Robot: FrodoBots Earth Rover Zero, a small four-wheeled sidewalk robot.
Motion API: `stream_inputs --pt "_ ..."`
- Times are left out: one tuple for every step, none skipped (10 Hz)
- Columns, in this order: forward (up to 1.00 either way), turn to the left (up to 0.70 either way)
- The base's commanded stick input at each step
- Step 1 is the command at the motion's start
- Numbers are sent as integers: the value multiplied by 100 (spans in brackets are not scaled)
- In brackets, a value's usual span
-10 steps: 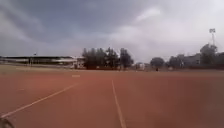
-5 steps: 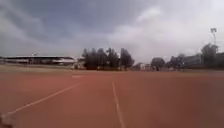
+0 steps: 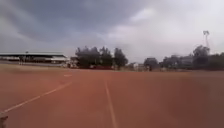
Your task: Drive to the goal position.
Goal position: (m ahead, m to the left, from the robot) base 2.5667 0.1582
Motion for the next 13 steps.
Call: stream_inputs --pt "70 0" --pt "70 0" --pt "70 0" --pt "70 0" --pt "70 0" --pt "70 0" --pt "70 0" --pt "70 0" --pt "70 0" --pt "70 0" --pt "70 0" --pt "70 0" --pt "70 0"
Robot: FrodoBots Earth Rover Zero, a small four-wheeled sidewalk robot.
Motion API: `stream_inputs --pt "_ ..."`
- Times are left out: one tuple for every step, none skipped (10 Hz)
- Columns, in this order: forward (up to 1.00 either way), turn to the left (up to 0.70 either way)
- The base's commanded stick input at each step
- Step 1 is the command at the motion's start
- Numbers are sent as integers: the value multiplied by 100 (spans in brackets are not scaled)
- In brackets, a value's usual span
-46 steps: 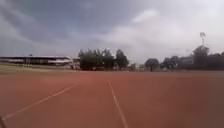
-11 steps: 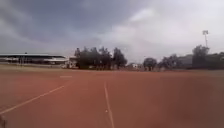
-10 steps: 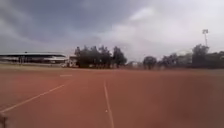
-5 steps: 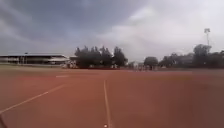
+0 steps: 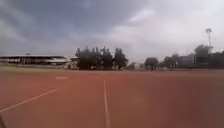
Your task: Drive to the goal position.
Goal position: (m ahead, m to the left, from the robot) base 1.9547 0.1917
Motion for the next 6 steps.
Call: stream_inputs --pt "70 0" --pt "70 0" --pt "70 0" --pt "70 0" --pt "70 0" --pt "70 0"
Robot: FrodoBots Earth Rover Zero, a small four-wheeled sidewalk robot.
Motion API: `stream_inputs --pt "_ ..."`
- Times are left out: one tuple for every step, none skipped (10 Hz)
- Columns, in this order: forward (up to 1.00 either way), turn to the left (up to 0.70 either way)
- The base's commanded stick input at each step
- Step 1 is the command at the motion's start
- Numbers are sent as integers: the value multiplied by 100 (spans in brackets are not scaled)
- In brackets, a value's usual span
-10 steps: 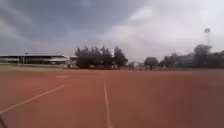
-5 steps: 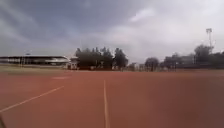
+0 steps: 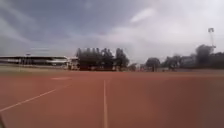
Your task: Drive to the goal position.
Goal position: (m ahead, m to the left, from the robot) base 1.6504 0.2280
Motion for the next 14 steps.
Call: stream_inputs --pt "70 0" --pt "70 0" --pt "70 0" --pt "70 0" --pt "70 0" --pt "70 0" --pt "70 0" --pt "70 0" --pt "70 0" --pt "70 0" --pt "70 0" --pt "70 0" --pt "70 0" --pt "70 0"
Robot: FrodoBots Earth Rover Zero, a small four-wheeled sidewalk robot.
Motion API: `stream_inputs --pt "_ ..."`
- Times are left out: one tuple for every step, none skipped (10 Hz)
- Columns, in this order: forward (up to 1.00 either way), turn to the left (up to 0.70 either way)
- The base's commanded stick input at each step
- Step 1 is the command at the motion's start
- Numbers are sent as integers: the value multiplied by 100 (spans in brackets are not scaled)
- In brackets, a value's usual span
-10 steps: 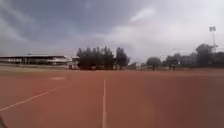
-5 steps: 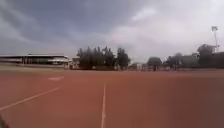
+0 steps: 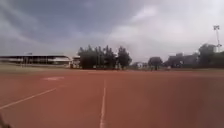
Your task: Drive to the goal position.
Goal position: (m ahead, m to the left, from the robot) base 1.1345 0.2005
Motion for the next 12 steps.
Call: stream_inputs --pt "70 0" --pt "70 0" --pt "70 0" --pt "70 0" --pt "70 0" --pt "70 0" --pt "70 0" --pt "70 0" --pt "70 0" --pt "70 0" --pt "70 0" --pt "70 0"
